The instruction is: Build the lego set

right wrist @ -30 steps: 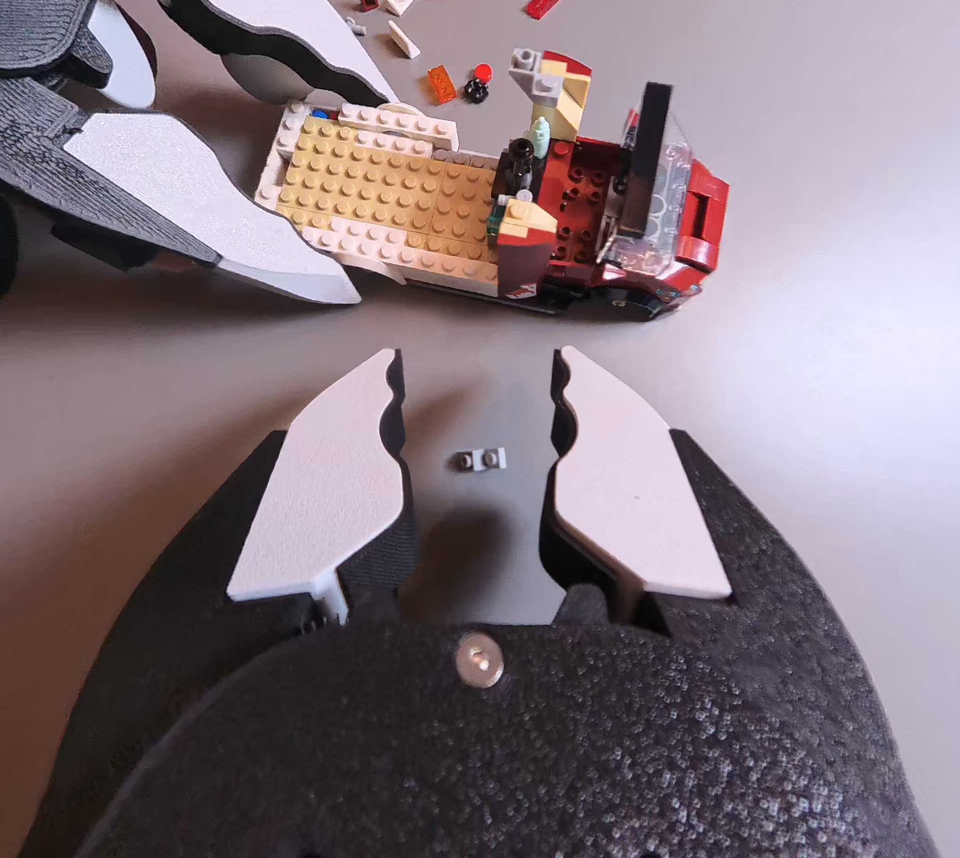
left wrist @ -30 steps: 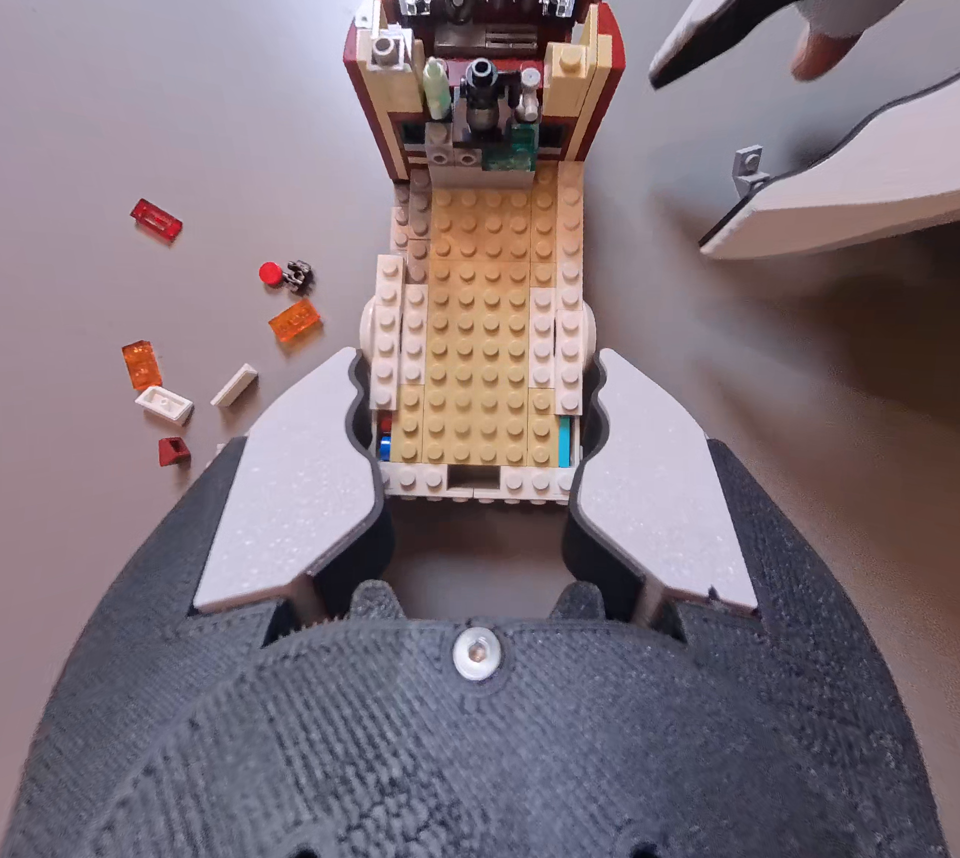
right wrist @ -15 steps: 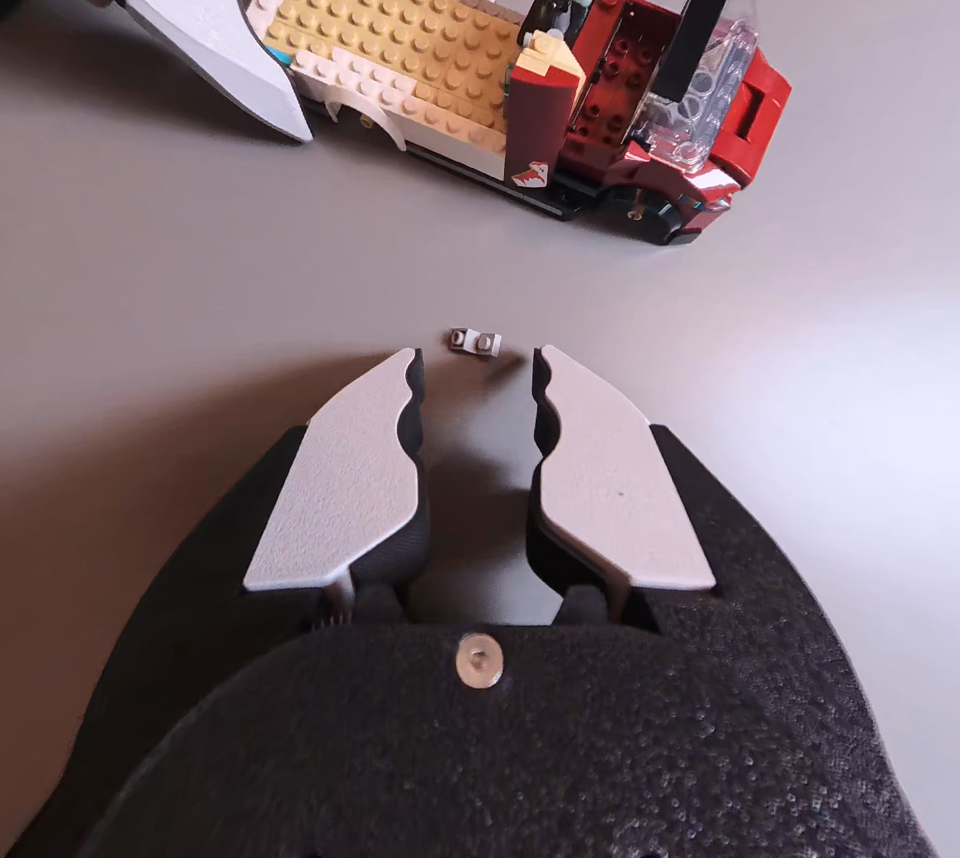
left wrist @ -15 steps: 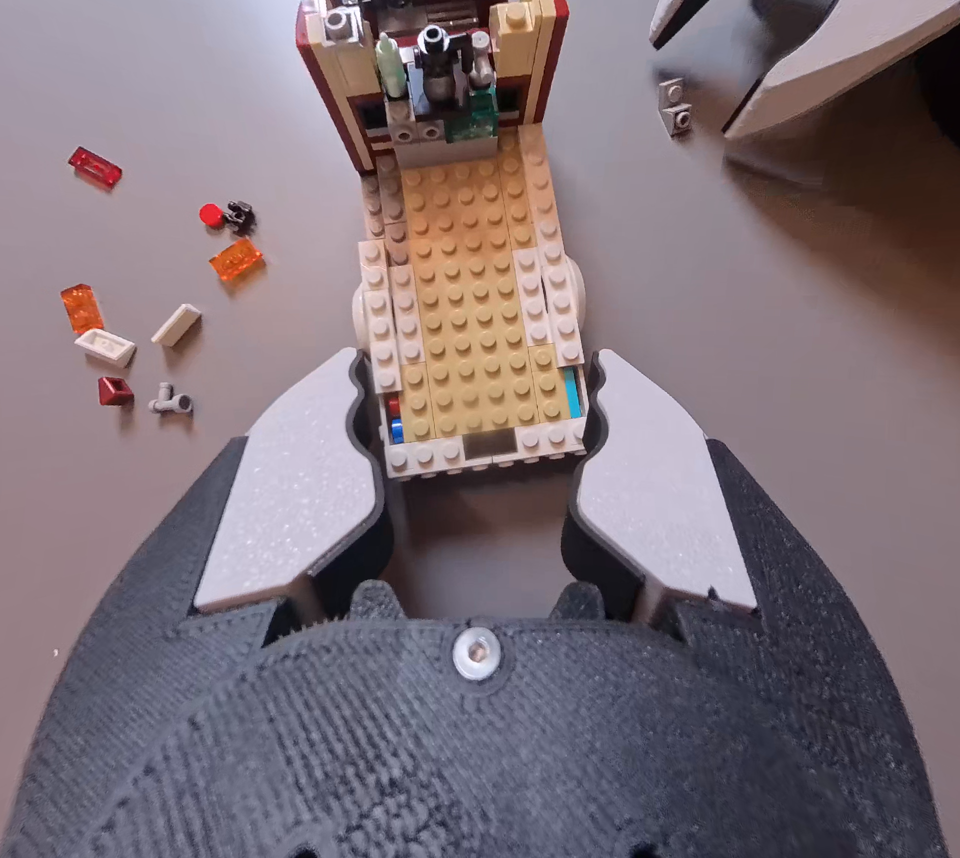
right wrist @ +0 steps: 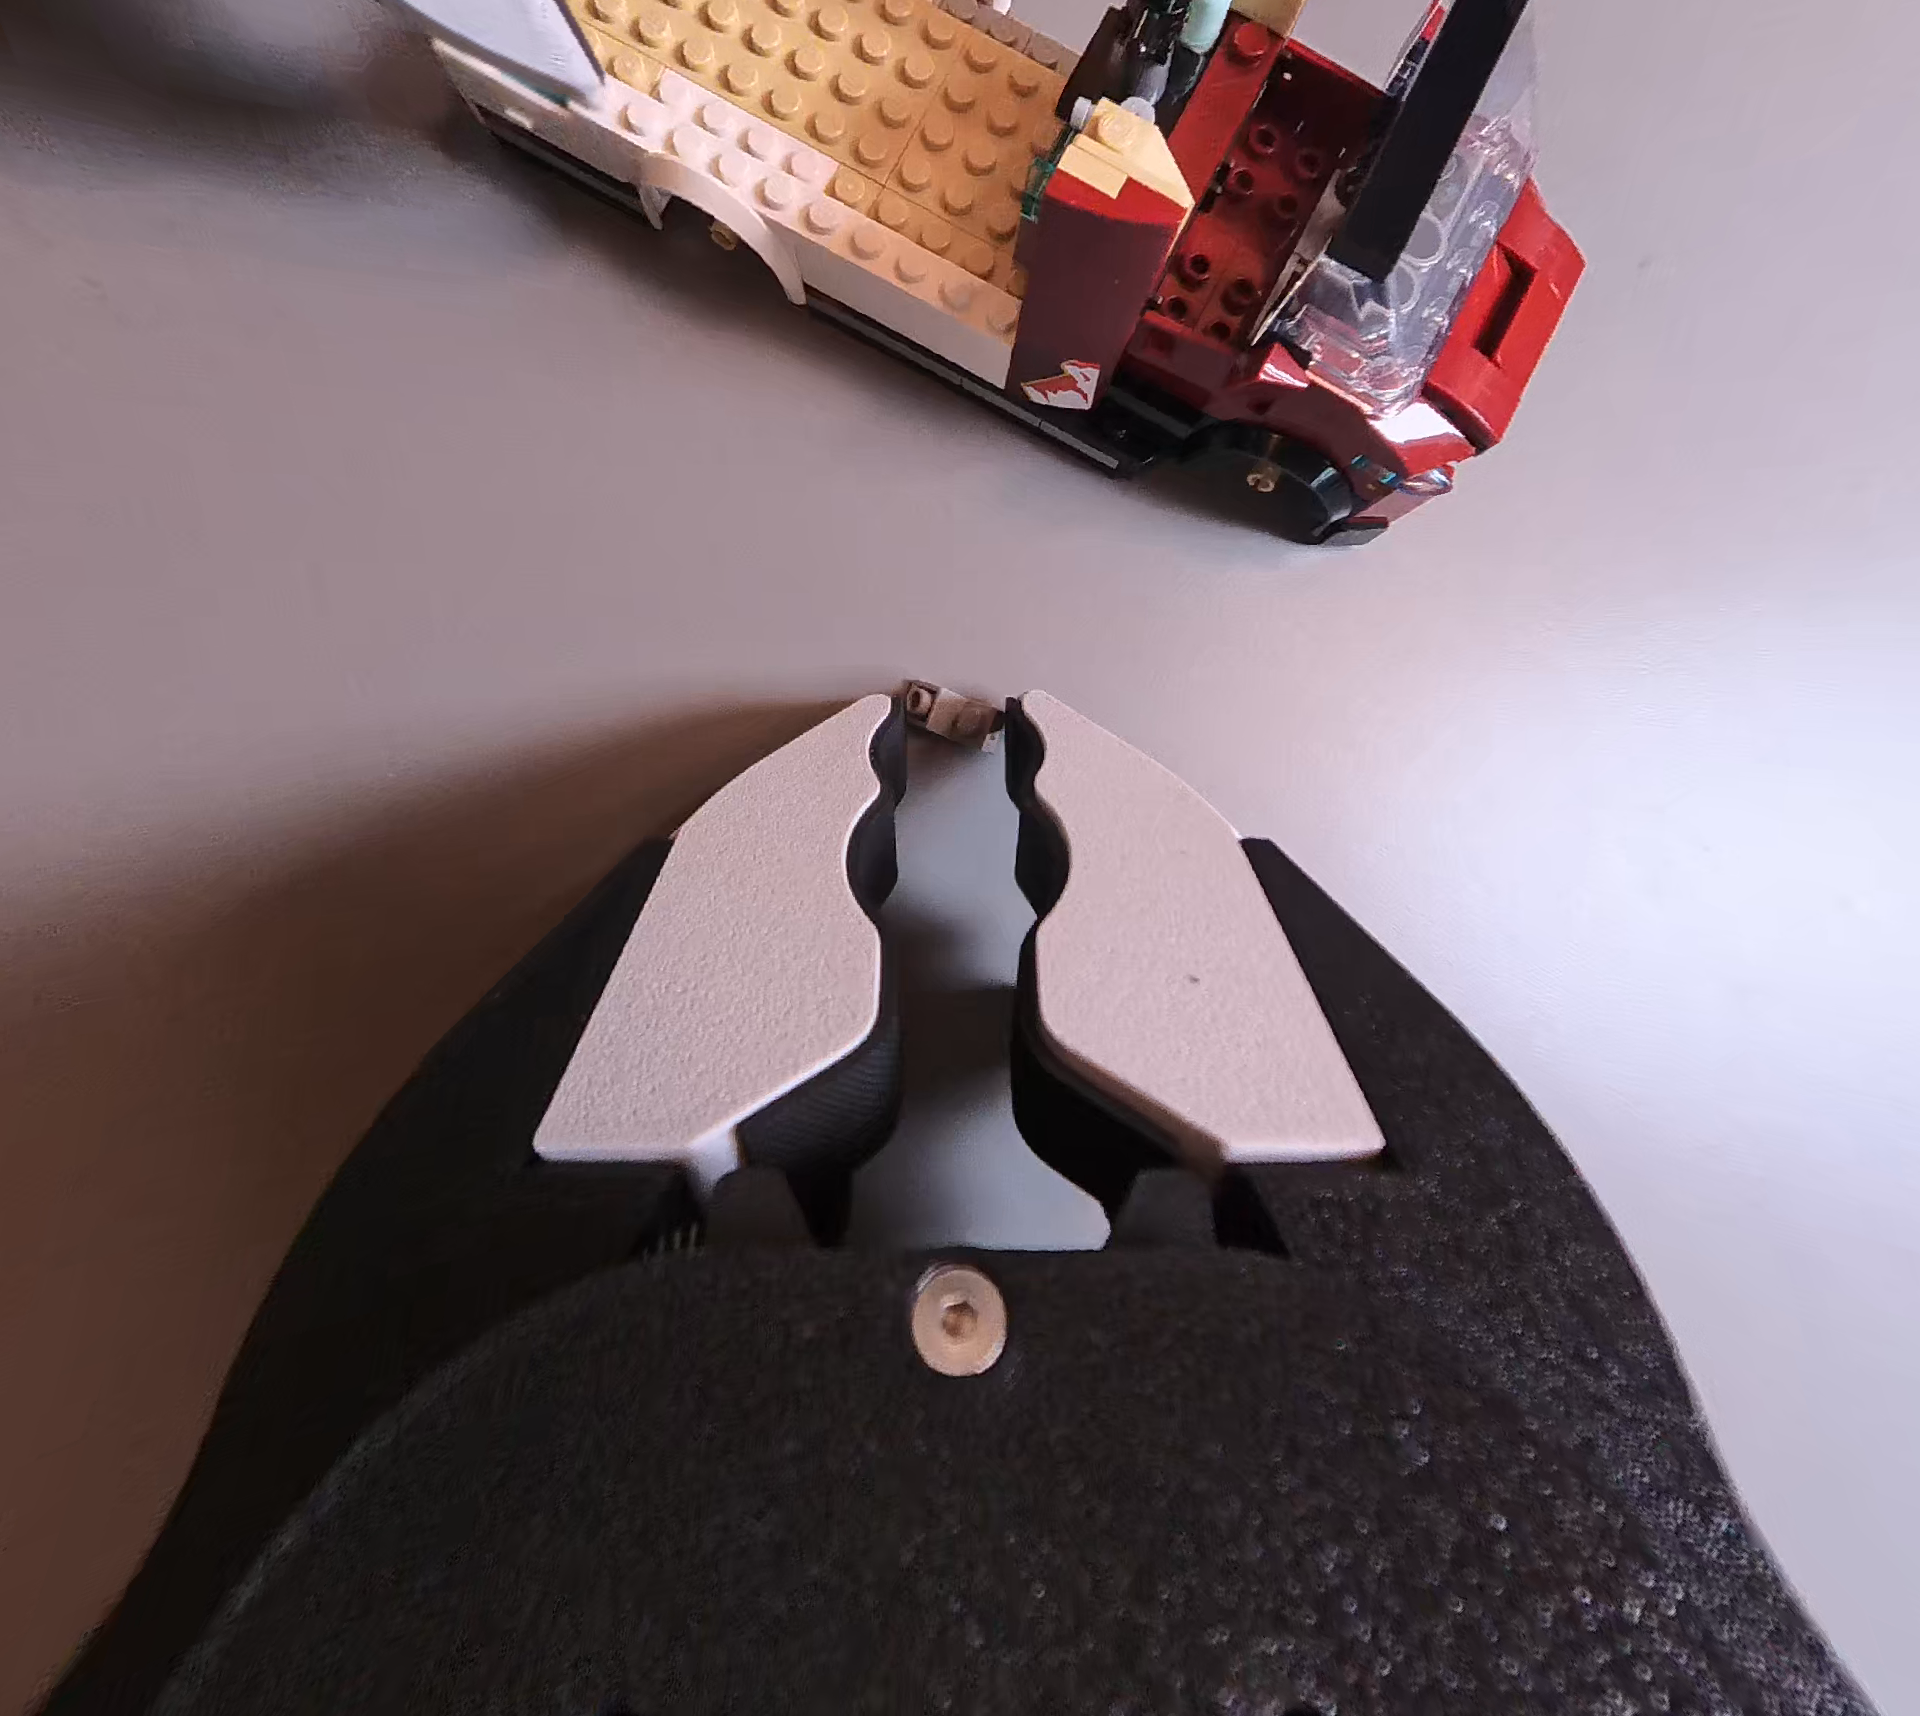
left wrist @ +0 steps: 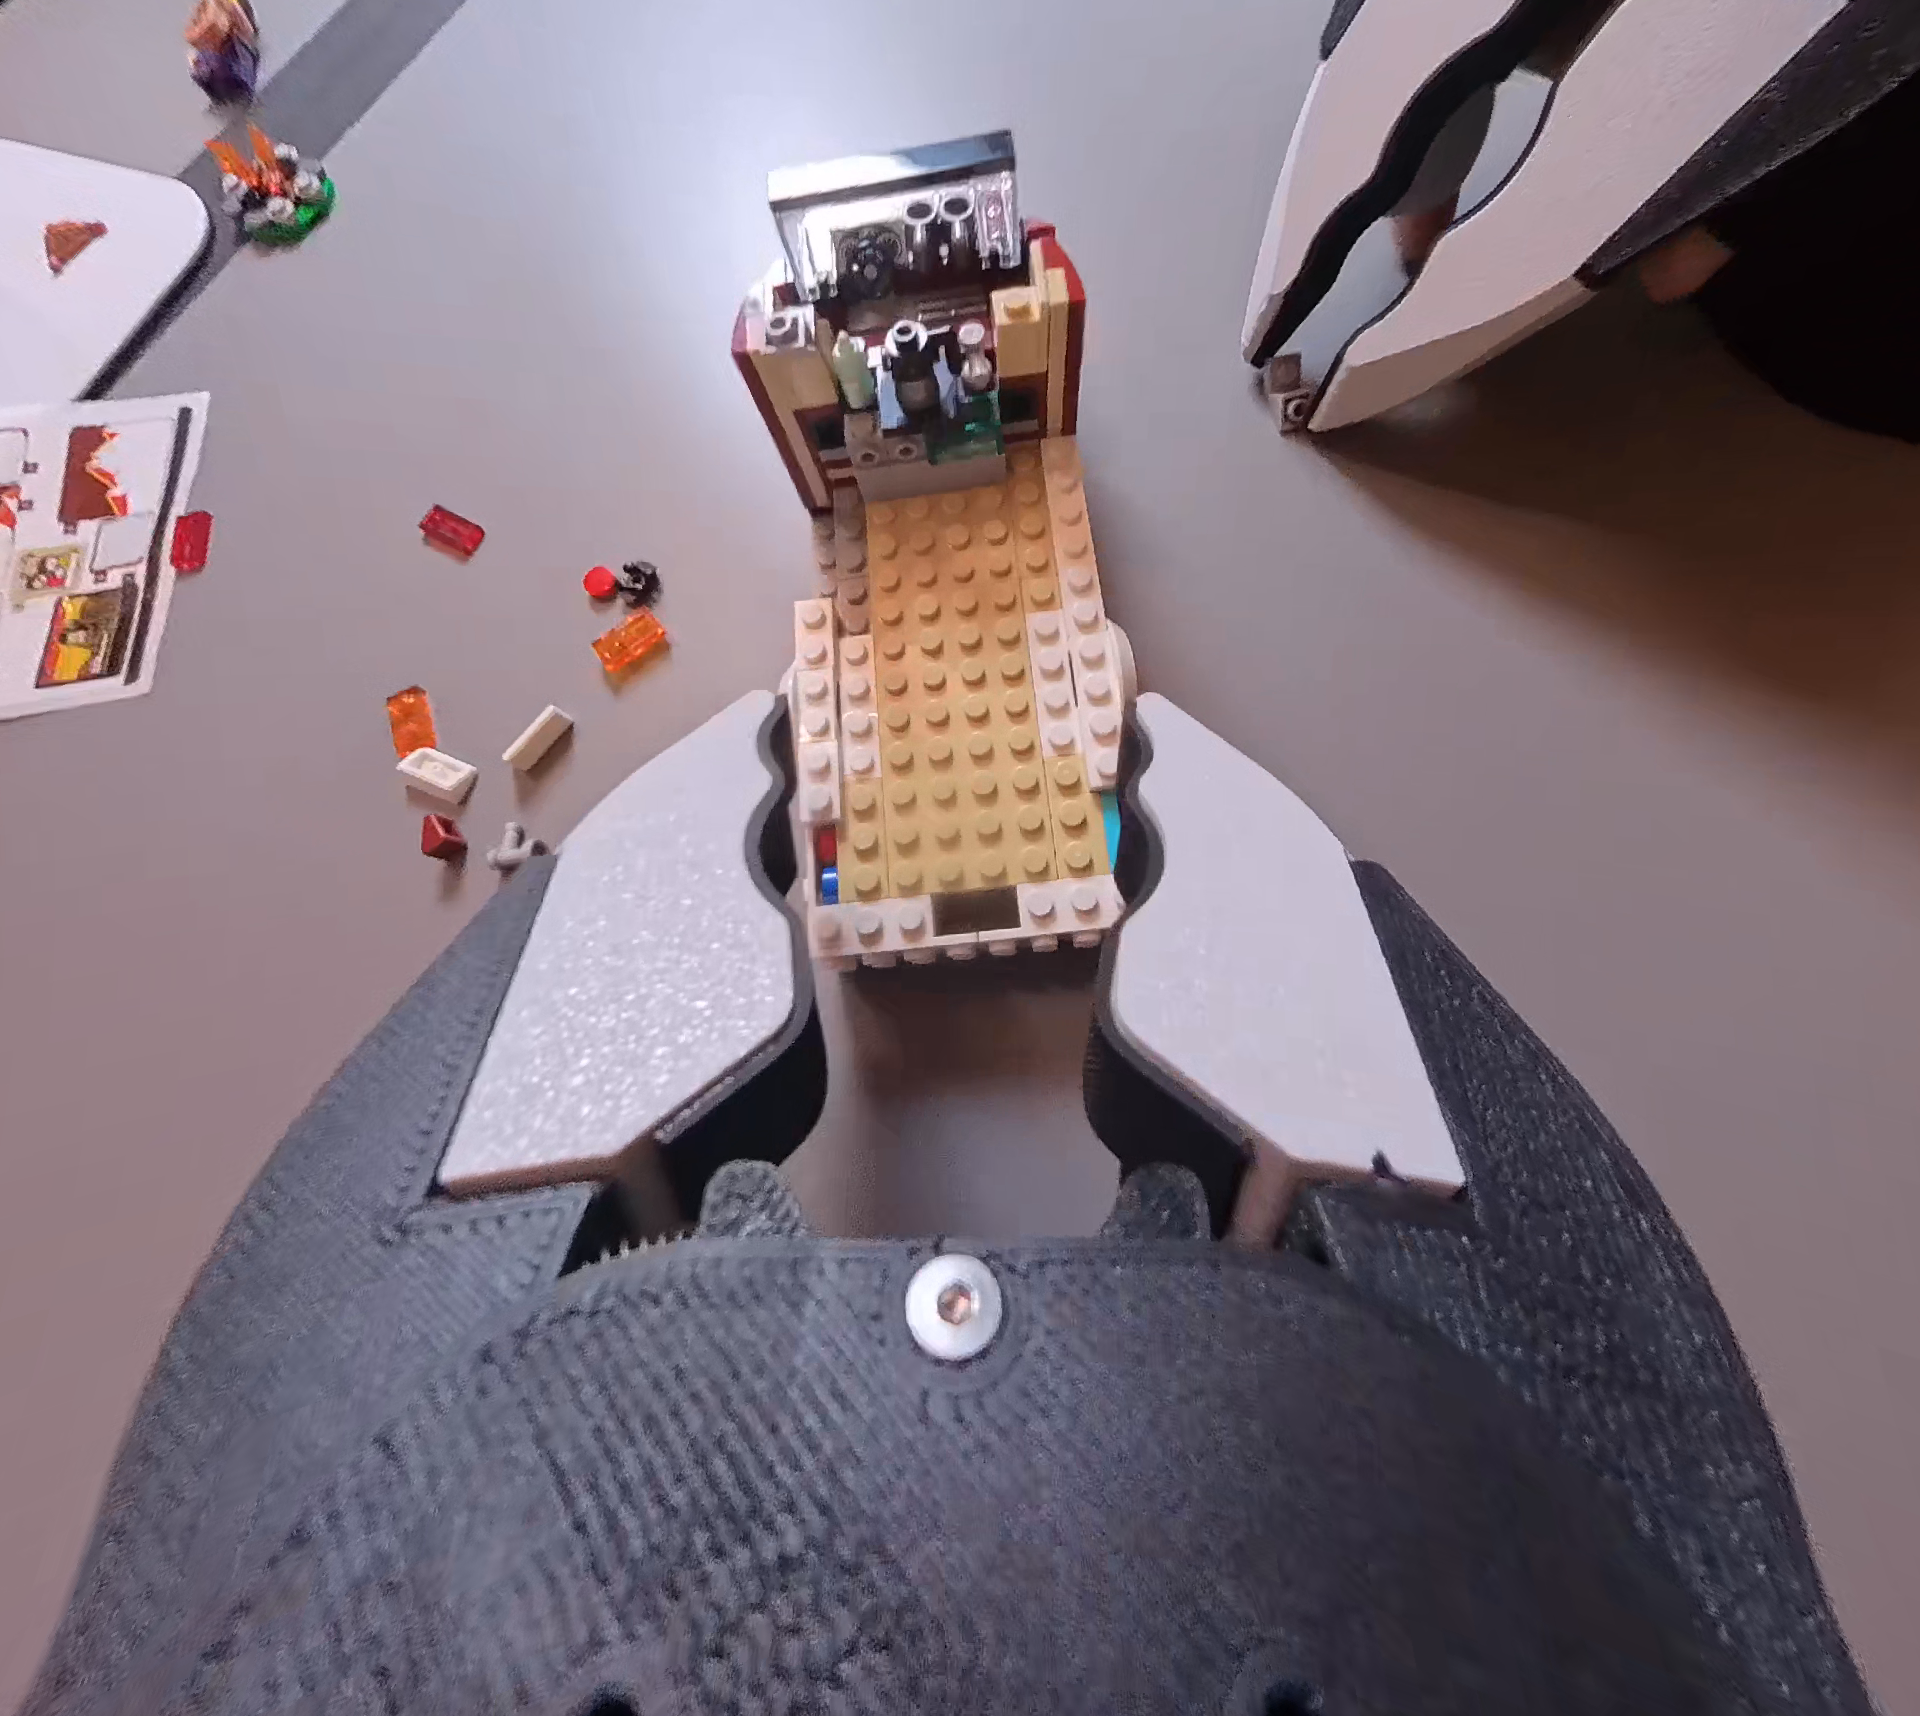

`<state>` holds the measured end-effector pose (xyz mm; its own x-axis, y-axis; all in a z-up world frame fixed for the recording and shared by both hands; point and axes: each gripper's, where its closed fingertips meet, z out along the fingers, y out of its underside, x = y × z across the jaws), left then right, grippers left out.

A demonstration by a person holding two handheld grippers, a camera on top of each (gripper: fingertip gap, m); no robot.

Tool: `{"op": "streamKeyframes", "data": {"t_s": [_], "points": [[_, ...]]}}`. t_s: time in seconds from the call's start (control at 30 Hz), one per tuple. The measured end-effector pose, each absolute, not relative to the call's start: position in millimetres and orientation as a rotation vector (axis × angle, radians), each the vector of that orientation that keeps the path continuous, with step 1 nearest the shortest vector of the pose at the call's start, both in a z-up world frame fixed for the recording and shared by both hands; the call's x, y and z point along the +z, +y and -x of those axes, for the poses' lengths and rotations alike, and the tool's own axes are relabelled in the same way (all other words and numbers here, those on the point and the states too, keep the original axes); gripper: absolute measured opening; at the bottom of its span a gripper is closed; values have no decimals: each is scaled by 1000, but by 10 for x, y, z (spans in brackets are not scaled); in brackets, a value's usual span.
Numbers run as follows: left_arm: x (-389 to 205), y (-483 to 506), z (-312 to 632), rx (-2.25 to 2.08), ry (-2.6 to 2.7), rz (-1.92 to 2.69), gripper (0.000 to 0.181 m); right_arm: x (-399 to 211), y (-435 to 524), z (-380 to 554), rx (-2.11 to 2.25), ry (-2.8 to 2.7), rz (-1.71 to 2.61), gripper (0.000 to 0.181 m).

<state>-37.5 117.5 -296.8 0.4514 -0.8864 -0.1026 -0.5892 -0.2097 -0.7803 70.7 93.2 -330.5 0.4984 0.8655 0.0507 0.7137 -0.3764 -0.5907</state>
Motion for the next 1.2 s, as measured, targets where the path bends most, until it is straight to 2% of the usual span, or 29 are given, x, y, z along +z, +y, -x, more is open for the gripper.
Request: {"op": "streamKeyframes", "data": {"t_s": [0.1,0.2,0.43,0.6,0.87,0.97,1.2], "points": [[-2889,1103,288,-470,1277,1813,41,-3236,939,-642,466,-1220,2184,18],[-2821,987,160,-443,1336,1689,31,-2997,982,-436,660,-1062,2110,18],[-2645,818,-11,-443,1342,1519,25,-2630,866,42,1208,-777,2006,18],[-2524,735,-40,-454,1351,1420,12,-2576,794,126,1433,-683,1993,18],[-2453,725,-46,-451,1336,1379,10,-2501,763,125,1631,-585,1967,17],[-2447,750,-29,-413,1333,1367,8,-2465,773,99,1650,-569,1945,7],[-2423,775,-7,-465,1308,1397,8,-2414,804,52,1637,-565,1913,12]]}}
